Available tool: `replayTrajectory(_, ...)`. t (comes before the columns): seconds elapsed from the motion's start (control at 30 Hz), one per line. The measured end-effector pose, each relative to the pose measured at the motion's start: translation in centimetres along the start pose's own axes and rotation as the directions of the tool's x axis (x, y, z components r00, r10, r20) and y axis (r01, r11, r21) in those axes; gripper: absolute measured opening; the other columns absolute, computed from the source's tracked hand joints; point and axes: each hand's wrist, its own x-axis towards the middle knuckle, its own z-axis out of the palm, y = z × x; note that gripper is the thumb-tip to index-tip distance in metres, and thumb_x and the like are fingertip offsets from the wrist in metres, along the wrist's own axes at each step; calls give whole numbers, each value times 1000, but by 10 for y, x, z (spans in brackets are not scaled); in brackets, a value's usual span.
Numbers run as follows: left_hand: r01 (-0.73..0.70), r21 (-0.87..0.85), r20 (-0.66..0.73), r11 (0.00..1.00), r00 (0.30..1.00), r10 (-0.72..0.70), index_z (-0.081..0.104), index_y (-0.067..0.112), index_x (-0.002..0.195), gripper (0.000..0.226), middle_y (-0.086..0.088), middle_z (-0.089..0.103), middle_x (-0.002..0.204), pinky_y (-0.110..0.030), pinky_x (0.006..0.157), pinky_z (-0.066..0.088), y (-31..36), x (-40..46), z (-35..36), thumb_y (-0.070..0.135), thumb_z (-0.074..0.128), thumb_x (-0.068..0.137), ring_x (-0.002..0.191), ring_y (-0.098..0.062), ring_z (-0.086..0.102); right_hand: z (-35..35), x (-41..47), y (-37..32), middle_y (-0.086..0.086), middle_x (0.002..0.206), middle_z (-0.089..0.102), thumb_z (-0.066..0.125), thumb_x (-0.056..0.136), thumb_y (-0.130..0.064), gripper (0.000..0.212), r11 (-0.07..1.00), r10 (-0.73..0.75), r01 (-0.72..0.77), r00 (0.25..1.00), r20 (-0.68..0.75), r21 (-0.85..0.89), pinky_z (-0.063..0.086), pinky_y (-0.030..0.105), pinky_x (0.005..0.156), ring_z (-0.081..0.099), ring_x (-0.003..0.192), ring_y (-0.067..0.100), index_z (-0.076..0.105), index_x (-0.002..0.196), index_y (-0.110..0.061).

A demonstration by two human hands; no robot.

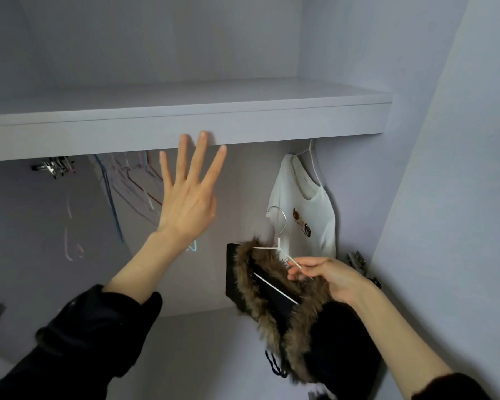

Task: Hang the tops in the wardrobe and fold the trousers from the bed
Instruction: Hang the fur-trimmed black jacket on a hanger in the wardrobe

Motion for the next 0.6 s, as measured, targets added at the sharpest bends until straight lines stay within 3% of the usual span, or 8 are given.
replayTrajectory(0.17,26,19,19,999,999,-26,10,21,150,92,-15,2,157,-72,104,0,3,2,3,-5,56,74,142,-43,-4,-8,5,-14,5,91,74,42,93,8,30,960,-31,52,996,-79,275,53,18,60,71,82,11,66,99,-9)
replayTrajectory(0.37,31,66,-55,997,998,-27,7,24,150,96,-12,0,157,-73,101,-1,-1,17,2,-5,56,73,142,-43,-4,-7,32,-37,3,92,73,38,96,6,30,900,-119,190,973,-198,392,54,19,61,68,88,13,61,107,-9)
replayTrajectory(0.6,4,139,-104,990,994,11,4,22,150,101,-11,-3,155,-76,101,3,-5,17,13,-6,56,68,141,-41,-5,-14,83,-92,1,98,70,36,97,3,34,882,-215,301,942,-257,362,55,21,64,64,93,11,56,124,-7)
